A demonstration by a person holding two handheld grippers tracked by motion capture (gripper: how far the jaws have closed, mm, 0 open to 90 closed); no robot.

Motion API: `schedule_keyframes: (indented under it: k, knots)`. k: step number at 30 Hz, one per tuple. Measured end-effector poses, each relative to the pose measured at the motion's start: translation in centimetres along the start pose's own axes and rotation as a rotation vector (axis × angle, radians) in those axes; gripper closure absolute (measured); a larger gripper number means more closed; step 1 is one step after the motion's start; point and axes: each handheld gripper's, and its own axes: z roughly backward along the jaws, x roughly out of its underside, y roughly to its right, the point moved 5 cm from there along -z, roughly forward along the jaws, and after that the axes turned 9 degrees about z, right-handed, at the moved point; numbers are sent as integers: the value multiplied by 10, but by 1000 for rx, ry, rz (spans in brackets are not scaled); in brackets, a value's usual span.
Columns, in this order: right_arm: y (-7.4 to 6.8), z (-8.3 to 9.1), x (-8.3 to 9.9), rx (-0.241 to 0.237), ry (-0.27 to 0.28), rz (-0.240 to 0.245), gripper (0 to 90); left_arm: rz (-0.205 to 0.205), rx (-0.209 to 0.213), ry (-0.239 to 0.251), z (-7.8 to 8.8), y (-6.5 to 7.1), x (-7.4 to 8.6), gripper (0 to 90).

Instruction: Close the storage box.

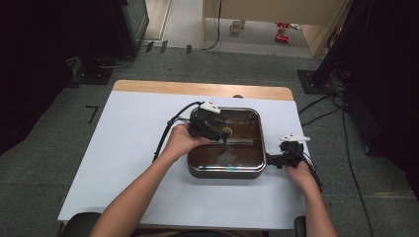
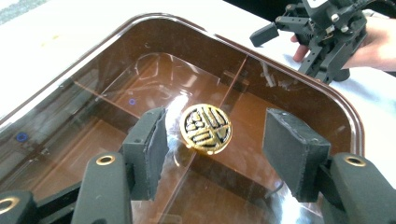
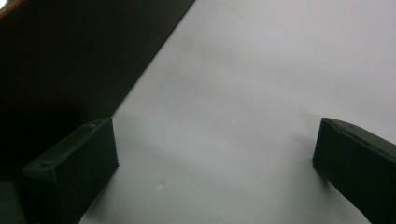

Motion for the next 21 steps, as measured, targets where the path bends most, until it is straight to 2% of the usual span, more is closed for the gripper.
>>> schedule_keyframes:
  k: [5, 12, 16, 21]
  knots:
    - [0, 0, 0, 0, 1, 1, 0, 6, -4, 21, 15, -3, 3, 361]
    - [0, 0, 0, 0, 1, 1, 0, 21, -12, 57, 34, -8, 10, 376]
    - [0, 0, 0, -1, 0, 0, 0, 13, -35, 62, 43, -11, 17, 357]
    - [0, 0, 0, 0, 0, 1, 0, 43, -32, 77, 54, -18, 26, 321]
